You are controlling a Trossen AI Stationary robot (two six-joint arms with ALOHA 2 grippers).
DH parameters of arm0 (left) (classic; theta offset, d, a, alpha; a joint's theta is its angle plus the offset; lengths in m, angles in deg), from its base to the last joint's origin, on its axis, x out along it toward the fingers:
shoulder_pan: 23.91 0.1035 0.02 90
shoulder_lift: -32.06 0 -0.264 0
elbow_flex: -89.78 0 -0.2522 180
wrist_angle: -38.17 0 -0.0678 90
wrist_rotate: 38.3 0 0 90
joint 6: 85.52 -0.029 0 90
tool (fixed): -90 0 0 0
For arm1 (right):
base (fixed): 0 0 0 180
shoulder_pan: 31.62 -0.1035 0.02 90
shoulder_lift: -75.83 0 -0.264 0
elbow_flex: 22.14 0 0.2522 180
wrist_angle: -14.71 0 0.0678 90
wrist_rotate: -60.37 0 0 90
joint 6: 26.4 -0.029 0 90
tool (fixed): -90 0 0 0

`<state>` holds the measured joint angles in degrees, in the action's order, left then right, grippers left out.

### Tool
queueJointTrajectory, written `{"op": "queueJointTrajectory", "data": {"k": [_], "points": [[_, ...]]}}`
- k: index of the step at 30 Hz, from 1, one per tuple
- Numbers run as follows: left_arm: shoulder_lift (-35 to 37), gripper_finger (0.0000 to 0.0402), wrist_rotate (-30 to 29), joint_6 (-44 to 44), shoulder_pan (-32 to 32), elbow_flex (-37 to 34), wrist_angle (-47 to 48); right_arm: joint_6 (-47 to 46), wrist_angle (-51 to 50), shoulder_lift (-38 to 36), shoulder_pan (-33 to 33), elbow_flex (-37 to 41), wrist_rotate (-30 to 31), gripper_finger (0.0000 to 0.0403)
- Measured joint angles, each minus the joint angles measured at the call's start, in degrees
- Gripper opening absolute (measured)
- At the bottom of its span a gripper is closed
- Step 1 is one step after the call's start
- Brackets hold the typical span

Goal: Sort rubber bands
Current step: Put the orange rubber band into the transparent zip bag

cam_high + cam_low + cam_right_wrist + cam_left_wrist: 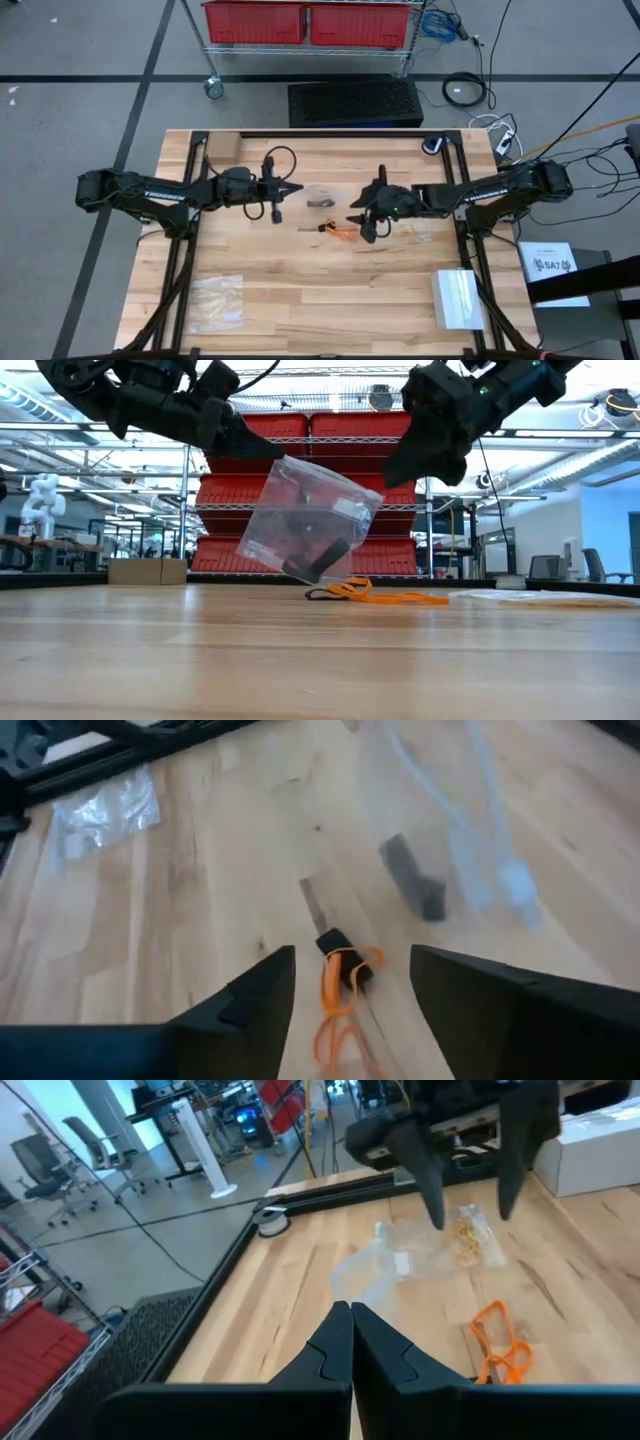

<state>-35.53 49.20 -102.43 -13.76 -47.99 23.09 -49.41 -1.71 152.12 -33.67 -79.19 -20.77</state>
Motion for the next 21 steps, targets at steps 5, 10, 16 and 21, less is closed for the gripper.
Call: {"op": "queueJointTrajectory", "data": {"k": [5, 10, 16, 21], "points": [[0.58, 0.0000, -1.97, -0.02, 0.00, 0.00, 0.52, -3.33, 2.67, 6.28, 0.02, 1.62, -0.24, 0.0191], [2.10, 0.0000, -3.31, 0.02, 0.00, -0.02, 2.34, -4.55, 11.66, 14.95, 0.16, 1.62, -4.71, 0.0180], [3.07, 0.0000, -4.10, 0.05, 0.00, -0.02, 3.67, -6.24, 14.60, 21.94, 1.06, 1.66, -4.57, 0.0163], [3.15, 0.0000, -4.11, 0.06, 0.00, -0.02, 3.89, -6.37, 19.38, 24.52, 1.29, 1.66, -7.89, 0.0129]]}}
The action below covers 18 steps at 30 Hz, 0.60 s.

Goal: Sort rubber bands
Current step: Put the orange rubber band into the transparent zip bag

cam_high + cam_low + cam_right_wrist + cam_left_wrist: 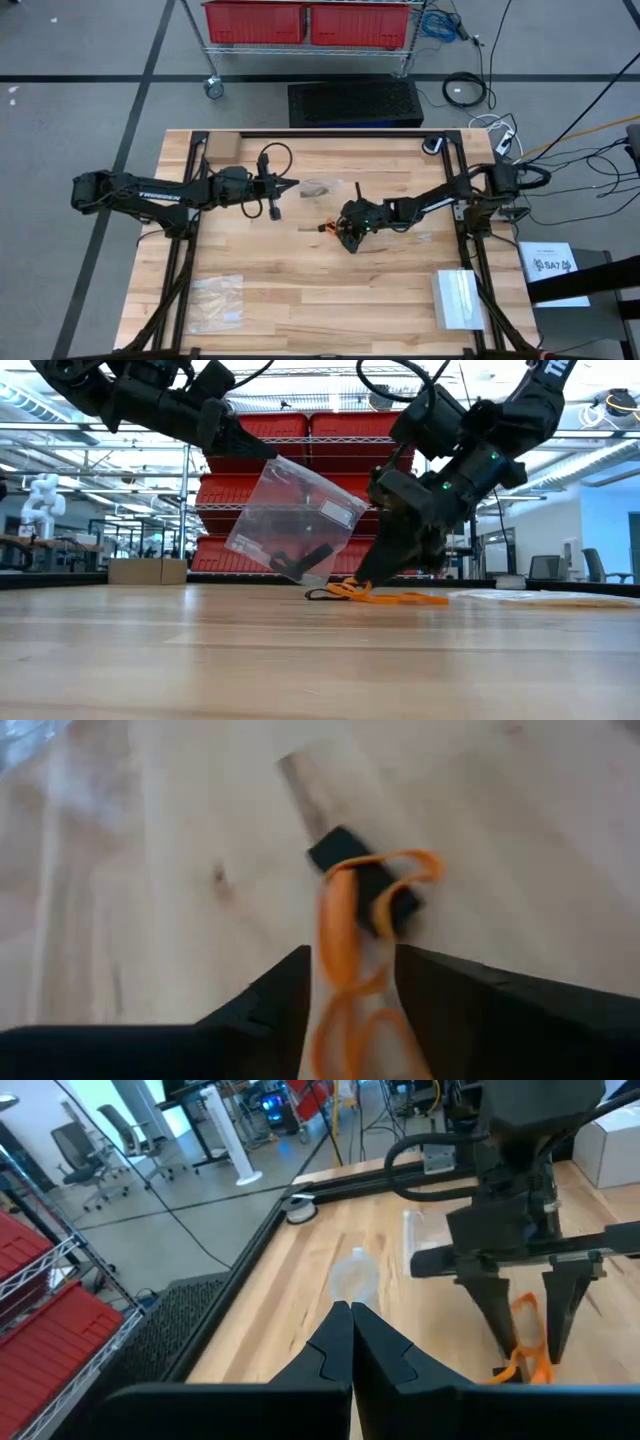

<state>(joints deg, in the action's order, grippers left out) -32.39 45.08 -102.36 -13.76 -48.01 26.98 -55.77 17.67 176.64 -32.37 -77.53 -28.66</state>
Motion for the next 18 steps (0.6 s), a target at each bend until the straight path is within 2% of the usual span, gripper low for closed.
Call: {"op": "queueJointTrajectory", "data": {"k": [7, 13, 18], "points": [[0.00, 0.0000, 0.00, 0.02, 0.00, 0.00, 0.02, 2.45, -1.44, -1.00, -0.63, 0.00, -2.50, 0.0011], [0.00, 0.0000, 0.00, 0.03, 0.00, 0.00, 0.21, 5.58, -7.25, -4.13, -1.80, -0.02, -4.00, 0.0007], [0.00, 0.0000, 0.00, 0.06, 0.00, 0.00, 0.24, 4.30, -8.96, -4.41, -1.99, 0.00, -5.64, 0.0011]]}}
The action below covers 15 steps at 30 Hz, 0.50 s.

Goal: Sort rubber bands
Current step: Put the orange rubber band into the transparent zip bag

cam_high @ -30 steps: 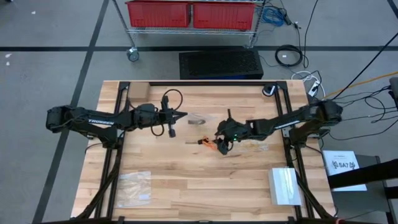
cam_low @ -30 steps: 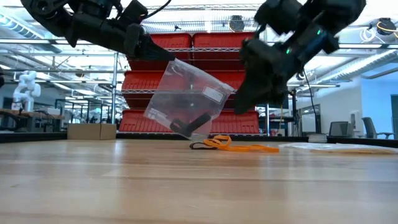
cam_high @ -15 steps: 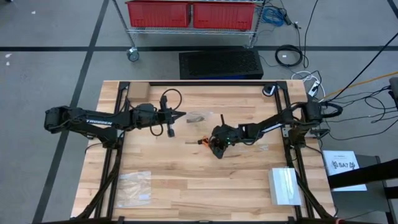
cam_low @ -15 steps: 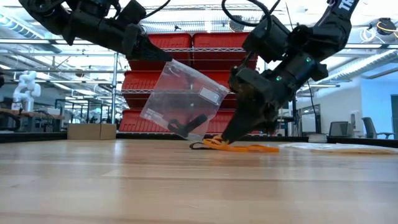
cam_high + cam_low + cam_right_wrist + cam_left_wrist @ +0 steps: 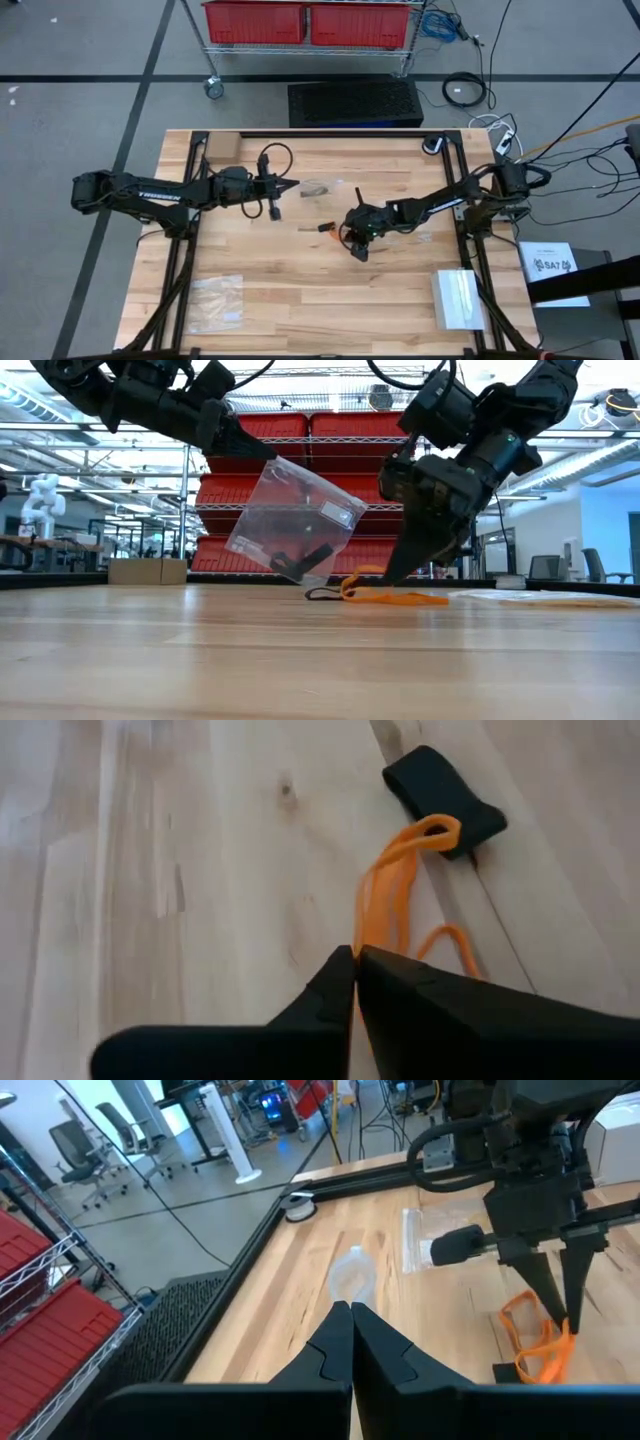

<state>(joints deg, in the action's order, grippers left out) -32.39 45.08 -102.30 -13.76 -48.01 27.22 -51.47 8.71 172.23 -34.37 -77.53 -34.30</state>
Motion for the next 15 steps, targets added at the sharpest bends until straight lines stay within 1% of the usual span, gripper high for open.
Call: {"op": "queueJointTrajectory", "data": {"k": [3, 7, 11, 15], "points": [[0.00, 0.0000, 0.02, 0.13, 0.00, 0.00, -0.01, -0.32, -0.04, -0.09, 0.00, 0.00, -0.94, 0.0045], [0.00, 0.0000, 0.02, 0.13, 0.00, 0.00, 0.01, -2.29, -0.38, -0.31, 0.00, 0.00, -4.90, 0.0107], [0.00, 0.0000, 0.02, 0.13, 0.00, 0.00, 0.02, -2.86, 0.99, -0.52, 0.70, 0.00, -4.74, 0.0165], [0.00, 0.0000, 0.02, 0.11, 0.02, 0.00, 0.00, -6.04, 2.76, -0.63, 3.05, -0.02, -2.63, 0.0198]]}}
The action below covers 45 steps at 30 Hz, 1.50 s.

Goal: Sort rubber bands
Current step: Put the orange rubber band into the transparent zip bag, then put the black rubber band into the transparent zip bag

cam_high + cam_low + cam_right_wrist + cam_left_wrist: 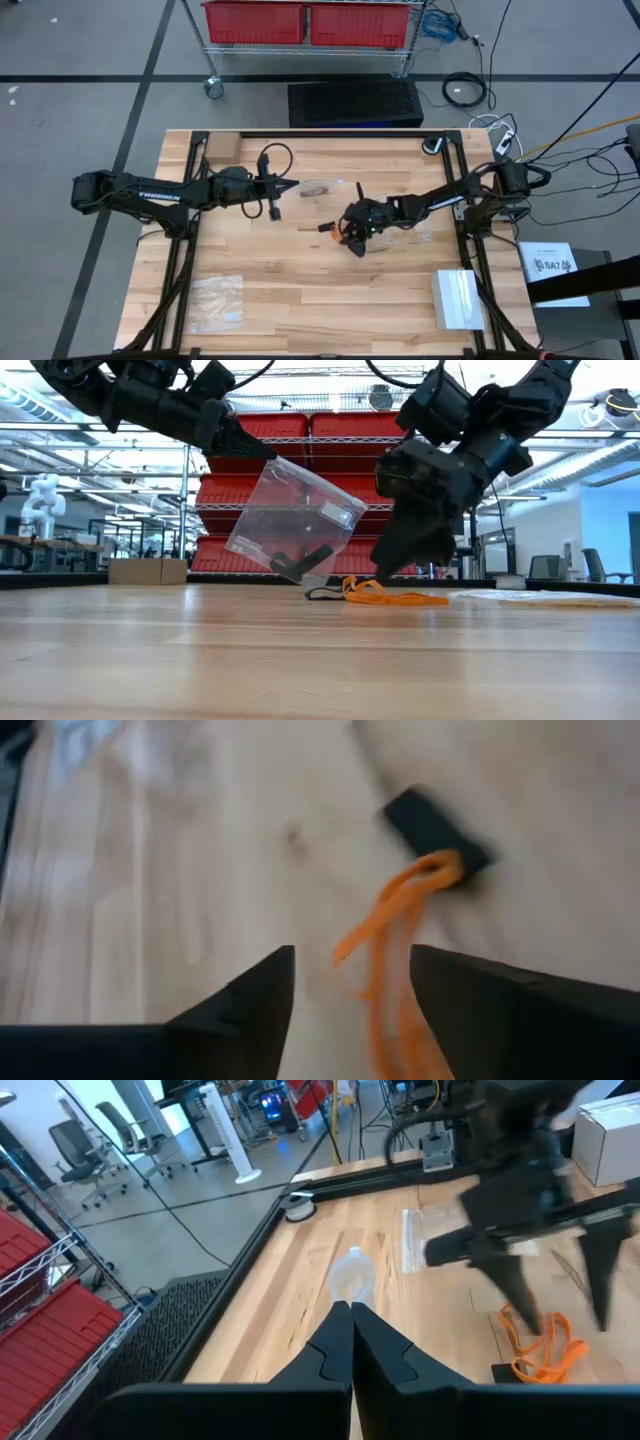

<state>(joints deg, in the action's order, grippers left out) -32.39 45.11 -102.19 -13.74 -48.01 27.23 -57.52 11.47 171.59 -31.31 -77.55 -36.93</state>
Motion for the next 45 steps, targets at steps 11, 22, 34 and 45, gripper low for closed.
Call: {"op": "queueJointTrajectory", "data": {"k": [11, 22, 34, 45], "points": [[0.00, 0.0000, 0.02, -0.16, -0.02, 0.00, -0.02, -1.23, 0.67, 1.04, 4.84, 0.00, 5.76, 0.0133], [0.00, 0.0000, 0.02, -0.16, -0.02, 0.00, -0.02, 0.74, 0.37, 4.85, 1.39, -3.67, 5.50, 0.0066], [0.00, 0.0000, 0.04, -0.11, 0.00, 0.00, 0.78, 6.44, -15.28, 5.69, -1.79, -16.29, 9.67, 0.0067], [0.00, 0.0000, 0.04, -0.11, 0.00, 0.00, 1.18, -4.41, -20.95, 6.17, 4.21, -15.09, 5.71, 0.0153]]}}
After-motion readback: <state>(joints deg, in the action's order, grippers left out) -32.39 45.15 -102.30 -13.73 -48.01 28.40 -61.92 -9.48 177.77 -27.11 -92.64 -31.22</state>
